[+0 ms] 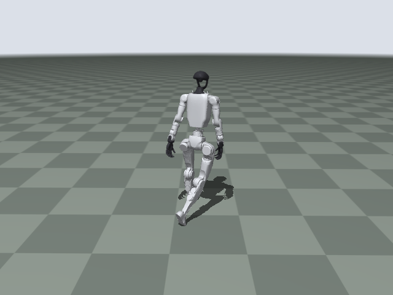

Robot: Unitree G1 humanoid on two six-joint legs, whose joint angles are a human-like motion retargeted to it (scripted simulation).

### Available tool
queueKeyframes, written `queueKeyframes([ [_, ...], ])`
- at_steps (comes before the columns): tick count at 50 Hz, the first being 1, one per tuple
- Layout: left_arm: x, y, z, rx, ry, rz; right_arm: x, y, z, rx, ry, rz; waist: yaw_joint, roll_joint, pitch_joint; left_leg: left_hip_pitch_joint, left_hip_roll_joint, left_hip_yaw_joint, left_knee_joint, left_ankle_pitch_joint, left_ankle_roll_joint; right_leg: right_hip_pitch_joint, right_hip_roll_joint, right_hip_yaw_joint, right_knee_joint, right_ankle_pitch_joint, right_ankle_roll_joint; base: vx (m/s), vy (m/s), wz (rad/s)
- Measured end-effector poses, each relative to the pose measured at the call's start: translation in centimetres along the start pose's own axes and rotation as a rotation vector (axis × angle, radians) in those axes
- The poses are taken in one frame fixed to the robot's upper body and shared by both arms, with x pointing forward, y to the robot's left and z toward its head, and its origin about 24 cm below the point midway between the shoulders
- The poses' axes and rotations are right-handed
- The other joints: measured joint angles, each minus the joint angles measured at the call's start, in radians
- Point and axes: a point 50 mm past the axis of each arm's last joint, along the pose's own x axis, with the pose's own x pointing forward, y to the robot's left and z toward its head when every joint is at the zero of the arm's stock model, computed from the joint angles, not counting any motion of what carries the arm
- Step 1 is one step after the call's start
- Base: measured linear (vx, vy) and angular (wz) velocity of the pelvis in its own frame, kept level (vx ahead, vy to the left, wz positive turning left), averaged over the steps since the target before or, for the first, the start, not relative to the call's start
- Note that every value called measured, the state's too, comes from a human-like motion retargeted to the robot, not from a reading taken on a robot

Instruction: Walk

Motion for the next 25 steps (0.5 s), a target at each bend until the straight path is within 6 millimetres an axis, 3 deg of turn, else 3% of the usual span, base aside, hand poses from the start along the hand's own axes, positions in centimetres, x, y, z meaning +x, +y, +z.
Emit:
queueKeyframes([
  [2, -0.1, 0.4, 3.2, 0.031, -0.093, 0.016, -0.6, 0.3, -2.1, 0.015, 0.066, 0.012, -0.017, 0.054, -0.003, 0.04, 0.062, 0.026, 0.013, -0.043, -0.028, -0.097, -0.014, -0.058, 0.189, -0.046, 0.002, 0.74, 0.16, -0.19],
  [5, -0.9, 1.2, 8.8, 0.108, -0.235, 0.049, -1.7, 1.0, -5.3, 0.049, 0.16, 0.025, -0.012, 0.091, -0.023, 0.079, 0.093, 0.028, 0.013, -0.089, -0.061, -0.268, -0.04, -0.053, 0.367, -0.206, -0.024, 0.79, 0.17, -0.53],
  [7, -2.0, 1.9, 12.9, 0.162, -0.351, 0.086, -2.5, 1.2, -7.0, 0.087, 0.215, 0.022, -0.028, 0.098, -0.006, 0.127, 0.098, 0.04, -0.005, -0.096, -0.078, -0.362, -0.03, -0.017, 0.368, -0.261, 0.03, 0.73, 0.15, 0.0],
  [11, -5.3, 2.6, 20.6, 0.215, -0.611, 0.145, -4.1, 1.2, -10.0, 0.148, 0.317, 0.011, -0.089, 0.09, 0.02, 0.24, 0.087, 0.062, -0.053, -0.118, -0.121, -0.479, -0.112, 0.02, 0.166, -0.338, 0.136, 0.65, 0.1, 0.39],
  [13, -7.2, 2.7, 23.6, 0.216, -0.728, 0.161, -4.9, 1.4, -11.3, 0.16, 0.364, 0.013, -0.119, 0.065, 0.031, 0.307, 0.057, 0.083, -0.064, -0.14, -0.143, -0.499, -0.173, 0.034, -0.021, -0.333, 0.202, 0.88, 0.0, 0.31],
  [15, -9.1, 3.1, 26.0, 0.218, -0.831, 0.179, -5.3, 1.5, -12.1, 0.168, 0.399, 0.021, -0.126, 0.035, 0.046, 0.378, 0.062, 0.103, -0.071, -0.165, -0.194, -0.507, -0.169, 0.049, -0.244, -0.326, 0.231, 0.69, -0.34, -0.12],
  [18, -11.3, 3.4, 28.4, 0.234, -0.944, 0.196, -5.8, 1.2, -12.8, 0.173, 0.445, 0.019, -0.124, 0.023, 0.07, 0.476, 0.1, 0.122, -0.061, -0.198, -0.288, -0.523, -0.139, 0.048, -0.459, -0.414, 0.231, 0.8, -0.42, -0.18],
  [21, -11.9, 3.2, 29.0, 0.261, -0.977, 0.198, -6.2, 1.2, -13.4, 0.185, 0.476, 0.015, -0.128, 0.036, 0.057, 0.514, 0.109, 0.109, -0.002, -0.17, -0.388, -0.509, -0.104, 0.006, -0.504, -0.394, 0.231, 0.94, -0.2, 0.07],
  [23, -11.2, 2.8, 28.5, 0.288, -0.955, 0.19, -6.4, 1.5, -13.6, 0.207, 0.484, 0.014, -0.138, 0.04, 0.035, 0.52, 0.067, 0.091, 0.059, -0.086, -0.431, -0.498, -0.14, -0.066, -0.47, -0.339, 0.231, 1.15, 0.22, 0.46],
  [25, -9.9, 2.1, 27.1, 0.32, -0.902, 0.168, -6.3, 2.6, -13.6, 0.236, 0.485, 0.023, -0.151, 0.021, -0.027, 0.489, -0.034, 0.106, 0.117, 0.09, -0.438, -0.533, -0.195, -0.017, -0.467, -0.224, 0.231, 0.88, 0.53, 0.93],
])
